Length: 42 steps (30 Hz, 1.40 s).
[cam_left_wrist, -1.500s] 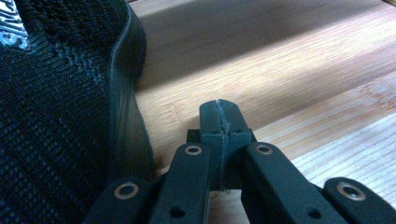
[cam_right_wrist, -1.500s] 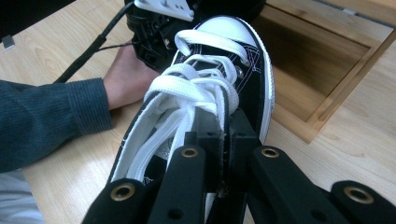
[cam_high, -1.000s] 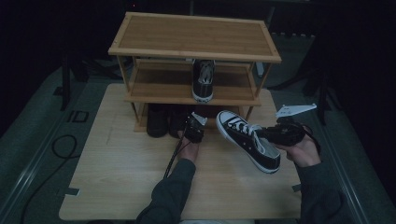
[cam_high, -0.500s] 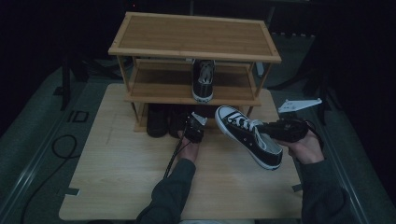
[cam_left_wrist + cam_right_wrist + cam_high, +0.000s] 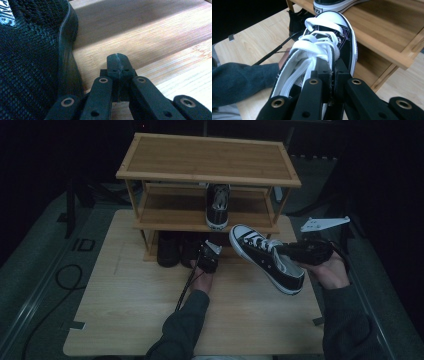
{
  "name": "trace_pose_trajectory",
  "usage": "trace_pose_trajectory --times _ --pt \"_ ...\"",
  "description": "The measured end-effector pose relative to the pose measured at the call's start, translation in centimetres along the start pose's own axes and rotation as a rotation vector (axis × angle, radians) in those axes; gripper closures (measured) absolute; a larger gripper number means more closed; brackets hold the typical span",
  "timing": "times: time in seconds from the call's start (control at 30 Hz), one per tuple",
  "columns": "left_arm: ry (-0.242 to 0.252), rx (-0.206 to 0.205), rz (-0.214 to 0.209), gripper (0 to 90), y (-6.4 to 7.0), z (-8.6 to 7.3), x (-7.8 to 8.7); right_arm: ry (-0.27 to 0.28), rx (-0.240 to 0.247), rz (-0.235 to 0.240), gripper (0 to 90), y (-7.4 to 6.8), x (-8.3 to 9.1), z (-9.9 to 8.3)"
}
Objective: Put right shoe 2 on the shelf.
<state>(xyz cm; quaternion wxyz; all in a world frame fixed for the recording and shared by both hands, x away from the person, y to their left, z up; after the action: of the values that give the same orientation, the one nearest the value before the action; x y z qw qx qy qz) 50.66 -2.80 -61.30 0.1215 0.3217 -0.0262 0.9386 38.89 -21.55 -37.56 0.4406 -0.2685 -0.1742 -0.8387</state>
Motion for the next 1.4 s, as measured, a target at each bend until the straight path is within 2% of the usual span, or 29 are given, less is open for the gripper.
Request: trace_pose_trajectory --times 0.43,0.63,1.03,1.2,1.4 --pt "0.001 0.002 -0.001 90.0 0.0 0.0 0.0 -0.004 -0.021 -0.053 87.1 2.0 -0.6 1.3" --pt "0.001 -0.001 0.002 90.0 0.0 0.0 0.0 -0.014 -0.030 -0.092 87.1 3.0 -1.3 1.7" --pt "0.000 -0.002 0.003 90.0 0.0 0.0 0.0 -0.012 -0.086 -0.175 87.0 5.2 -3.6 2.8" --pt "0.001 -0.001 0.003 90.0 0.0 0.0 0.0 -0.014 -0.089 -0.195 87.0 5.7 -4.4 3.3" --pt "0.001 -0.001 0.003 90.0 0.0 0.0 0.0 -0.001 -0.115 -0.216 87.0 6.2 -5.3 4.1"
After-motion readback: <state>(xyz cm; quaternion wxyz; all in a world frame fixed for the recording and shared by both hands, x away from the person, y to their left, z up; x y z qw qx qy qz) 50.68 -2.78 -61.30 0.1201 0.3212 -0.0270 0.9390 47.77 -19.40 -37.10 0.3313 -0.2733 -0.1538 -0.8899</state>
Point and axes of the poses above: each handheld gripper's, and its own axes: x roughly backward along the jaws, z roughly out of its top, y roughly to its right, the point moved 9 cm from there along -x, roughly forward along the jaws, and after that the axes turned 9 degrees about x, right-handed, at the moved point
